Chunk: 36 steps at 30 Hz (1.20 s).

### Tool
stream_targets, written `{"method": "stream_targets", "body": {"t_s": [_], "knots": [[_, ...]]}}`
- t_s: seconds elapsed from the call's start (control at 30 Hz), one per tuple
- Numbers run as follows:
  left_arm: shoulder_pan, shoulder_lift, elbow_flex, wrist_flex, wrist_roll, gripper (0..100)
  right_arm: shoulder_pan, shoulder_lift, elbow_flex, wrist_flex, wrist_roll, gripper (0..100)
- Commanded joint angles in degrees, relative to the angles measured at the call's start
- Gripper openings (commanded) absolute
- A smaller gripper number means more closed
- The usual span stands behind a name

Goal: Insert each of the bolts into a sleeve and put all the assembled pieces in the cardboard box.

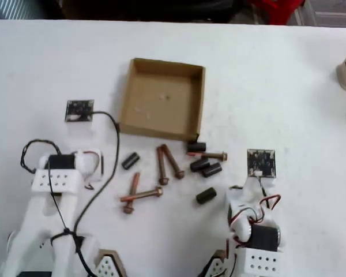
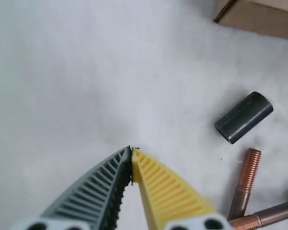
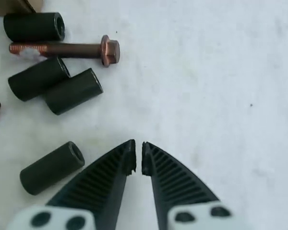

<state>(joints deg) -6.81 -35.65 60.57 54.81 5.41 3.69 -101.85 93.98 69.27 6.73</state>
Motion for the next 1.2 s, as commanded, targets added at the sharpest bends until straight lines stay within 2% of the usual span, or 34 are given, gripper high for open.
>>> {"method": "stream_targets", "body": {"t_s": [0.0,0.17,0.43,0.8,1.0,1.17], "knots": [[0.57,0.4,-0.53,-3.43,0.62,2,-1.19,0.04,-4.13,-1.8,0.0,1.7],[-1.1,0.4,-0.44,-3.69,0.44,2,-2.42,0.13,-6.95,-1.45,-5.19,1.7],[-4.0,0.4,-0.44,-6.07,0.26,2,-6.64,2.42,-11.87,2.15,-6.77,1.6],[-3.82,0.4,-0.44,-6.15,0.26,2,-7.96,37.67,-30.33,2.15,-7.03,3.1],[-3.82,0.48,-0.35,-6.15,0.18,2,-17.45,46.46,-31.47,-0.48,-19.25,17.0],[-3.74,0.48,-0.35,-6.15,0.18,2,-17.71,51.65,-31.21,-4.09,-23.56,18.5]]}}
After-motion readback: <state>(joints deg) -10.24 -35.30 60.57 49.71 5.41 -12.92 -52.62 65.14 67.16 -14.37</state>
